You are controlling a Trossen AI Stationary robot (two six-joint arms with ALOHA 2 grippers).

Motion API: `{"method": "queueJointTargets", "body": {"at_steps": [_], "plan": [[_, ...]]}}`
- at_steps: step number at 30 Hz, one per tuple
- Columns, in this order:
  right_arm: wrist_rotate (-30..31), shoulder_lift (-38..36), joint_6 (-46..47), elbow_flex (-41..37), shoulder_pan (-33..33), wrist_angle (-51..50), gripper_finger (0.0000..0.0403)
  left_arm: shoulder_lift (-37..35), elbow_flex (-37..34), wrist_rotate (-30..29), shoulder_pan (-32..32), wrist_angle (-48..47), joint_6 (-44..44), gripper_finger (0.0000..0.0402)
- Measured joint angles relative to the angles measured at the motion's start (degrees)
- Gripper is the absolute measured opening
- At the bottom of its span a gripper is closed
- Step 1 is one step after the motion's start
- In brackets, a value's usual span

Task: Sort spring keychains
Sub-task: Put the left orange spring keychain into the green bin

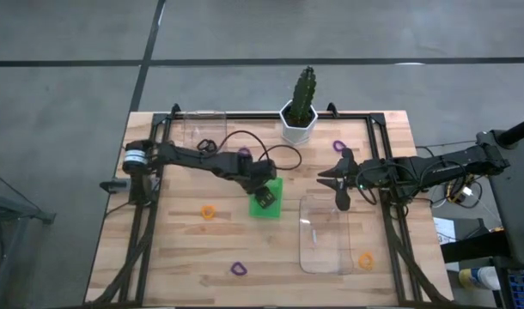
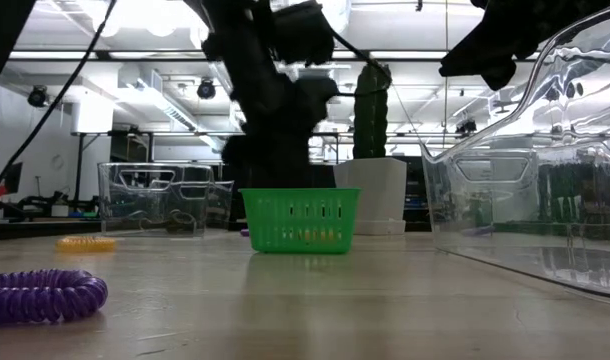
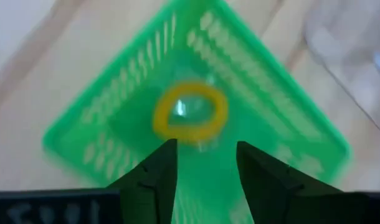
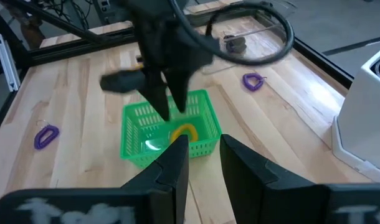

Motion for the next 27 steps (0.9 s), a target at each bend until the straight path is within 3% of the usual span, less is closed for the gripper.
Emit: {"method": "queueJointTargets", "body": {"at_steps": [6, 12, 14, 21, 27], "plan": [[-0.1, 0.0, 0.0, 0.0, 0.0, 0.0, 0.0086, -5.5, 0.8, 2.8, -2.7, -17.0, -4.2, 0.0156], [-0.3, 0.0, -0.4, 0.0, 0.0, -0.1, 0.0086, -10.5, -1.7, -7.9, -5.8, -28.1, -12.4, 0.0156], [-0.3, 0.0, -0.5, 0.0, 0.0, 0.0, 0.0086, -12.3, -4.2, -10.2, -6.4, -29.0, -17.3, 0.0156], [-0.3, 0.0, -1.0, 0.0, 0.0, -0.1, 0.0086, -20.7, -17.9, -8.4, -7.2, -28.2, -28.9, 0.0156], [-0.3, 0.0, -2.0, 0.0, 0.0, -0.1, 0.0086, -27.5, -29.0, -6.2, -8.4, -19.2, -35.5, 0.0156]]}}
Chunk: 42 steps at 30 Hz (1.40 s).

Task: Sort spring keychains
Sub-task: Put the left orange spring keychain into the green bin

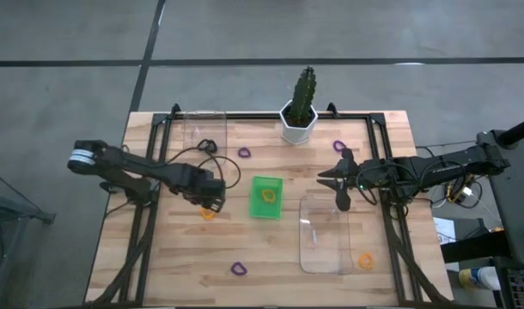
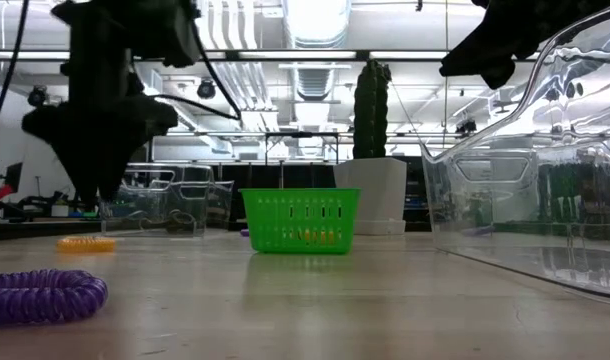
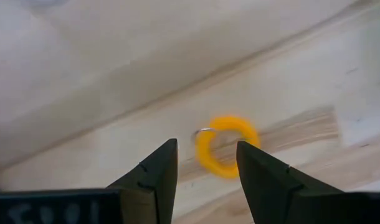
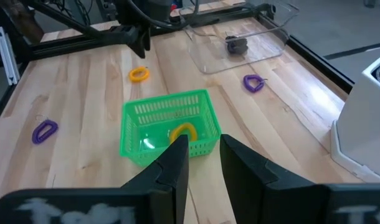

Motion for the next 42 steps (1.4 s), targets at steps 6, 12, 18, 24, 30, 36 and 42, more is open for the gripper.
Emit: {"method": "queueJointTargets", "body": {"at_steps": [6, 12, 18, 24, 30, 36, 42], "plan": [[0.0, 0.0, -0.2, 0.0, 0.0, 0.0, 0.0086, -2.5, -5.4, 0.2, -0.9, 11.2, -2.6, 0.0156], [0.0, 0.0, -0.2, 0.0, 0.0, 0.0, 0.0086, -2.0, -7.8, 1.3, -1.0, 11.6, -5.3, 0.0156], [0.0, 0.0, -0.2, 0.0, 0.0, 0.0, 0.0086, -1.1, -8.3, 1.4, -1.0, 11.6, -5.7, 0.0156], [0.0, 0.0, -0.2, 0.0, 0.0, 0.0, 0.0086, 0.4, -9.3, 2.0, -1.0, 11.7, -5.7, 0.0156], [0.1, 0.0, -0.2, 0.0, 0.0, 0.0, 0.0086, 2.7, -10.3, 3.7, -1.0, 13.2, -5.7, 0.0156], [0.1, 0.0, -0.2, 0.0, 0.0, 0.0, 0.0086, 3.8, -10.3, 3.7, -1.0, 13.4, -5.5, 0.0156], [0.1, 0.0, -0.1, 0.0, 0.0, 0.0, 0.0086, 3.8, -11.0, 3.4, -1.0, 13.3, -6.4, 0.0133]]}}
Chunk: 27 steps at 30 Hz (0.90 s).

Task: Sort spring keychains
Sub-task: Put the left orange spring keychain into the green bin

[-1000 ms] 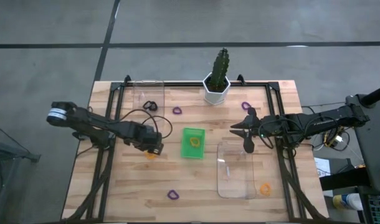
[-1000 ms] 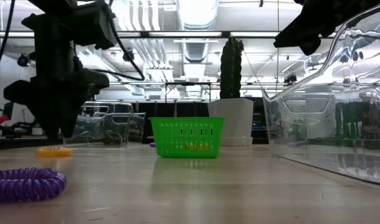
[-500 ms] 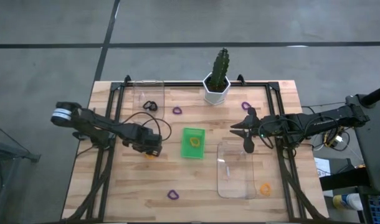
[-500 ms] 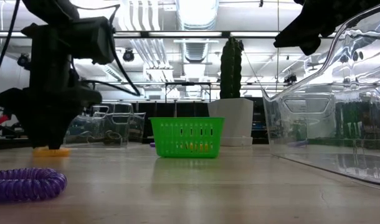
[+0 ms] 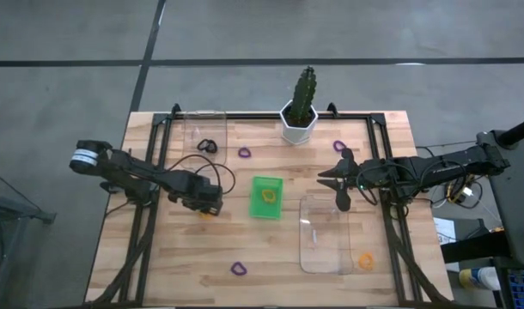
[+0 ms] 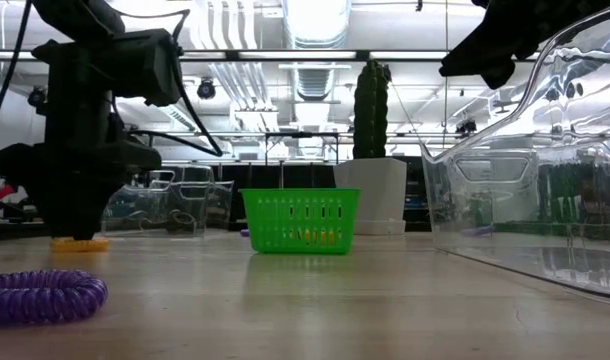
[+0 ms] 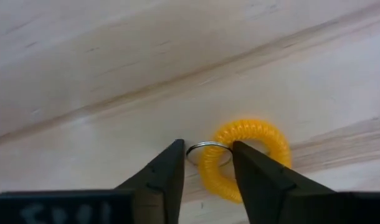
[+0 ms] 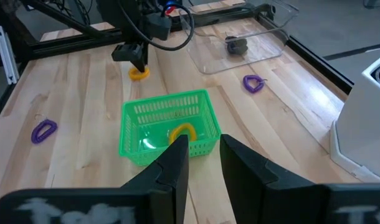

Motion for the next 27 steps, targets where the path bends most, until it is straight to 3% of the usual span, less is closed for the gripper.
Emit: {"method": "queueJointTargets", "body": {"at_steps": [5, 16, 22, 27], "plan": [[0.0, 0.0, 0.1, 0.0, 0.0, 0.0, 0.0086, 0.0, -0.7, -0.2, 0.0, 0.2, -0.5, 0.0069], [0.0, 0.0, 0.1, 0.0, 0.0, 0.0, 0.0086, -0.8, -0.7, -0.4, 0.0, -0.8, 3.7, 0.0068], [0.0, 0.0, 0.1, 0.0, 0.0, 0.0, 0.0086, -5.8, 0.2, -1.0, 0.0, -5.4, 7.2, 0.0067], [0.0, 0.0, 0.0, 0.0, 0.0, 0.0, 0.0086, -12.5, 0.7, -1.5, 0.0, -2.7, 15.0, 0.0046]]}}
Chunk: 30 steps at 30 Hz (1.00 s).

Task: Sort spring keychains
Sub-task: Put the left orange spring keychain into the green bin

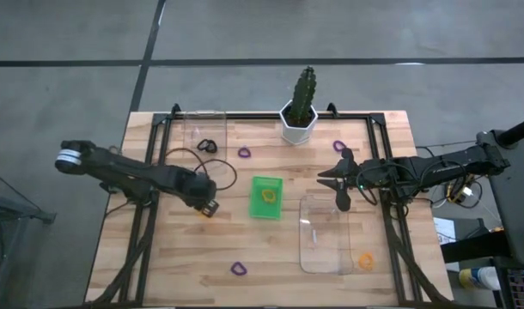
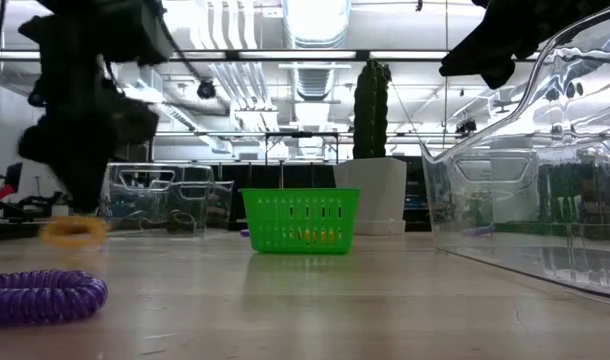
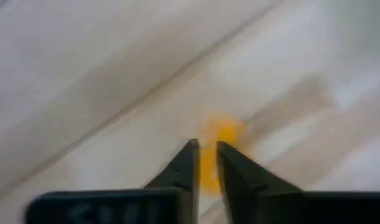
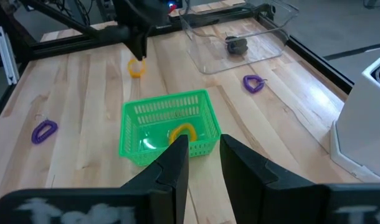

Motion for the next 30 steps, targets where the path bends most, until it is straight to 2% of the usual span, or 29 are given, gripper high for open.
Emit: {"method": "queueJointTargets", "body": {"at_steps": [6, 10, 14, 17, 22, 30], "plan": [[0.0, 0.0, -0.1, 0.0, 0.0, 0.0, 0.0086, -9.3, -0.2, -2.0, -0.1, 9.0, 7.5, 0.0001], [0.0, 0.0, -0.1, 0.0, 0.0, 0.0, 0.0086, -13.3, -0.1, -8.1, -0.1, 6.3, 4.6, 0.0002], [0.0, 0.0, -0.4, 0.0, 0.0, 0.0, 0.0086, -14.4, -0.2, -9.6, -0.1, 3.9, 2.4, 0.0002], [0.0, 0.0, -0.4, 0.0, 0.0, 0.0, 0.0086, -13.9, -0.2, -8.1, -0.1, 5.6, 1.0, 0.0001], [0.0, 0.0, -0.5, 0.0, 0.0, 0.0, 0.0086, -11.3, -0.2, -6.6, -0.4, 17.1, 0.3, 0.0001], [0.0, 0.0, -0.4, 0.0, 0.0, 0.0, 0.0086, -2.1, -0.2, -4.7, -1.5, 33.2, -0.2, 0.0000]]}}
